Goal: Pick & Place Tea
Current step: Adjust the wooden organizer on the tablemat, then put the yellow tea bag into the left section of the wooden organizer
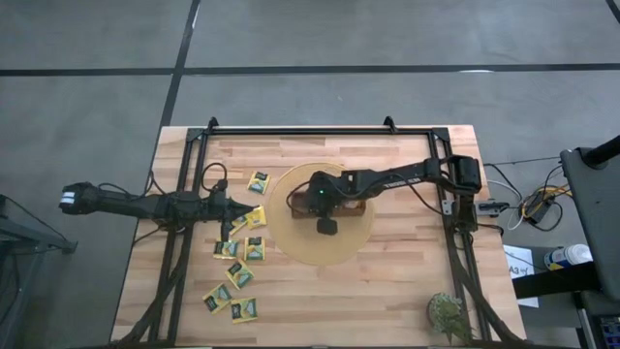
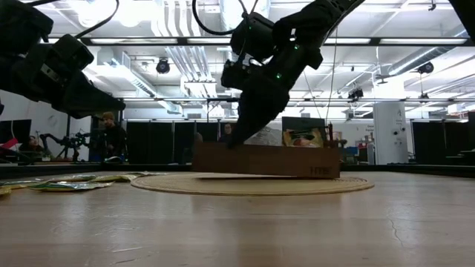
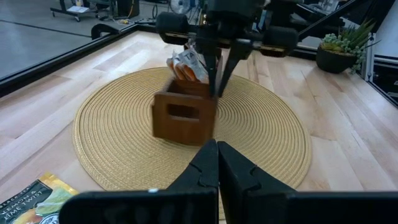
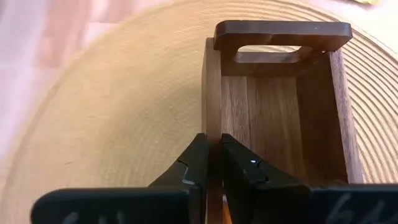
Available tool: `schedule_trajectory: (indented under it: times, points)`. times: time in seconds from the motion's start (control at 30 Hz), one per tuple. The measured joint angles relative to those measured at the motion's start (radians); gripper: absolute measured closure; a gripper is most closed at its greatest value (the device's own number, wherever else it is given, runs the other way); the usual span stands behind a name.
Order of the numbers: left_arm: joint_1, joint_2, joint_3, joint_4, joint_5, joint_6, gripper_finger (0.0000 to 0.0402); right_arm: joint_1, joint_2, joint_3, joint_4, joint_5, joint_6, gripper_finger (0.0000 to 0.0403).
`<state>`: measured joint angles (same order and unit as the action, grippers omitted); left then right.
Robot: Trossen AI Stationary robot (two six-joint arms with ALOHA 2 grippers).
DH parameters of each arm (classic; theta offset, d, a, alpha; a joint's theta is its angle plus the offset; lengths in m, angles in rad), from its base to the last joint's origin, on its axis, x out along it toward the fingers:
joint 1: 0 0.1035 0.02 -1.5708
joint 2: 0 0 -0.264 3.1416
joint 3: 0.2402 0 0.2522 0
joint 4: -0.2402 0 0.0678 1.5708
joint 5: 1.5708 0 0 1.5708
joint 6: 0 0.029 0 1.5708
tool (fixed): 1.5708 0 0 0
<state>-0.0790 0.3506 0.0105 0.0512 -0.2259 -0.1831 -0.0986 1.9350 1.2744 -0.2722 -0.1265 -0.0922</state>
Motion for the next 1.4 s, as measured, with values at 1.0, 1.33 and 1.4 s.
schedule_trajectory:
  times: [1.0,1.33,1.4]
  points:
    - [0.0,0.0,0.0,0.0,0.0,0.0,0.0402,0.001,0.0,0.014,0.002,0.018,0.125,0.03]
    - [0.0,0.0,0.0,0.0,0.0,0.0,0.0402,0.006,-0.002,0.058,0.0,0.02,0.143,0.0269]
    - [0.0,0.0,0.0,0.0,0.0,0.0,0.0402,0.011,-0.002,0.075,0.002,0.021,0.162,0.0267]
